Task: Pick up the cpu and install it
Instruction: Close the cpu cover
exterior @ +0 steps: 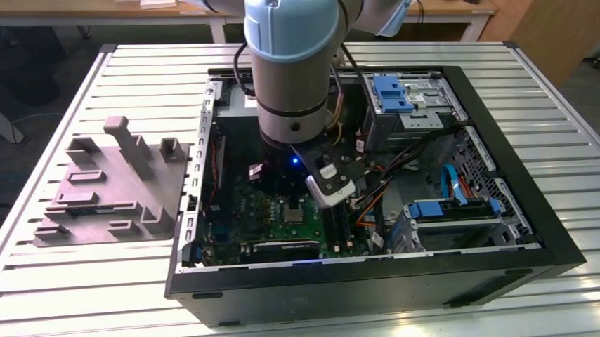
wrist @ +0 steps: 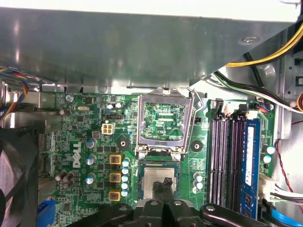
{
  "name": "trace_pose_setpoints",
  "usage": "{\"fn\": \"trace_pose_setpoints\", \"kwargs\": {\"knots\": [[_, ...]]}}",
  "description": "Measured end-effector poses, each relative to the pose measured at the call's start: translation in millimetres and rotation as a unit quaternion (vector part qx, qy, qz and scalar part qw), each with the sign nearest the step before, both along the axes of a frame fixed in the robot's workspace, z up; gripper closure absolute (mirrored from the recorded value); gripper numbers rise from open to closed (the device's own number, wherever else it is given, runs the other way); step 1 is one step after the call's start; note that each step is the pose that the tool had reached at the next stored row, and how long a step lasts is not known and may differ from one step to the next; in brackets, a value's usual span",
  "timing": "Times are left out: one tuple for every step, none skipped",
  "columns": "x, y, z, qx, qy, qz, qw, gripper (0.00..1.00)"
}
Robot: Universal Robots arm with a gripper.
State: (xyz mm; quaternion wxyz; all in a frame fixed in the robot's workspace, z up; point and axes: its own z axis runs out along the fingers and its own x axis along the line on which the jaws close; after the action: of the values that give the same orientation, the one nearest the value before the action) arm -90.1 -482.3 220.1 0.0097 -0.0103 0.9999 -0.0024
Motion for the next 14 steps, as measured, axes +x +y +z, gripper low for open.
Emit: {"fn": "trace_pose_setpoints", "kwargs": {"knots": [[0.0,0.0,0.2,0.0000,0.0000,0.000,1.0000,0.89],[0.0,0.0,0.3,0.0000,0.0000,0.000,1.0000,0.89],[0.0,0.0,0.5,0.0000,0.0000,0.000,1.0000,0.89],[0.0,0.0,0.7,0.0000,0.0000,0.000,1.0000,0.89],[0.0,0.0,0.8,0.0000,0.0000,0.000,1.0000,0.89],[0.0,0.0,1.5,-0.0002,0.0001,0.000,1.0000,0.89],[0.0,-0.1,3.0,-0.0001,0.0001,0.000,1.0000,0.89],[0.0,0.0,5.0,-0.0001,0.0001,0.000,1.0000,0.89],[0.0,0.0,7.7,0.0000,0.0000,0.000,1.0000,0.89],[0.0,0.0,11.0,0.0000,0.0000,0.000,1.0000,0.89],[0.0,0.0,14.3,0.0000,0.0000,0.000,1.0000,0.89],[0.0,0.0,17.5,0.0000,0.0000,0.000,1.0000,0.89],[0.1,0.1,21.2,-0.0001,0.0000,0.000,1.0000,0.89],[0.1,0.3,24.7,0.0000,0.0000,0.000,1.0000,0.89]]}}
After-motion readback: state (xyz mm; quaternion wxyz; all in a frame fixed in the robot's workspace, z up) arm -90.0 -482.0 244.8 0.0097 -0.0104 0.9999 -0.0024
